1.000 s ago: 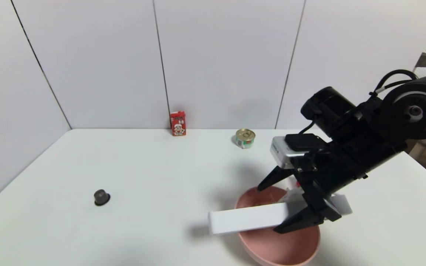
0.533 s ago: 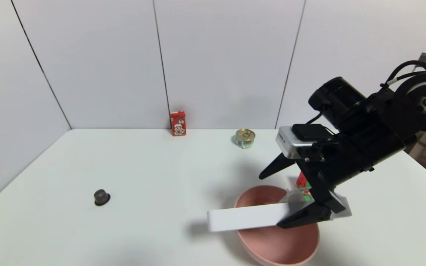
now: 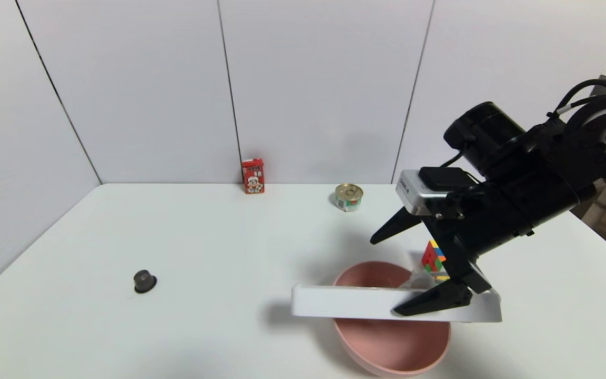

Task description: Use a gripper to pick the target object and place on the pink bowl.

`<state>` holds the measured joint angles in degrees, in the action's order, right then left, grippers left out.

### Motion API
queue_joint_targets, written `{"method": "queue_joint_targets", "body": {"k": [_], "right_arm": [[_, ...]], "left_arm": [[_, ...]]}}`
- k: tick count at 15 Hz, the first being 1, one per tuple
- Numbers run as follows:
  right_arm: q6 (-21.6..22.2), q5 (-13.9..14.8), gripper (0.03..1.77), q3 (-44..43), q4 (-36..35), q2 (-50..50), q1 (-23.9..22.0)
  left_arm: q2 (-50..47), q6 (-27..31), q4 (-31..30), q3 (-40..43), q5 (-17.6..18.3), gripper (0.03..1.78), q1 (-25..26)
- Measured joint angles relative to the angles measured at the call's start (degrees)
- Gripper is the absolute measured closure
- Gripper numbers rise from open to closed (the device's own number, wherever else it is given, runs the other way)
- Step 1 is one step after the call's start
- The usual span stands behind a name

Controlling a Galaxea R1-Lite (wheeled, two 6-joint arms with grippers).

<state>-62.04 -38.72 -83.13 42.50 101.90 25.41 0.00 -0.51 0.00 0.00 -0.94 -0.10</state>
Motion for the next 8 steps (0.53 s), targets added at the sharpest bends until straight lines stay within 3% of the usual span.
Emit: {"method": "queue_joint_targets", "body": {"k": [8], "right_arm": [[0.00, 0.02, 0.11, -0.52, 0.50, 0.30, -0.55]], "left_arm": [[0.00, 0.00, 0.00, 0.00, 0.00, 0.12, 0.00]]}}
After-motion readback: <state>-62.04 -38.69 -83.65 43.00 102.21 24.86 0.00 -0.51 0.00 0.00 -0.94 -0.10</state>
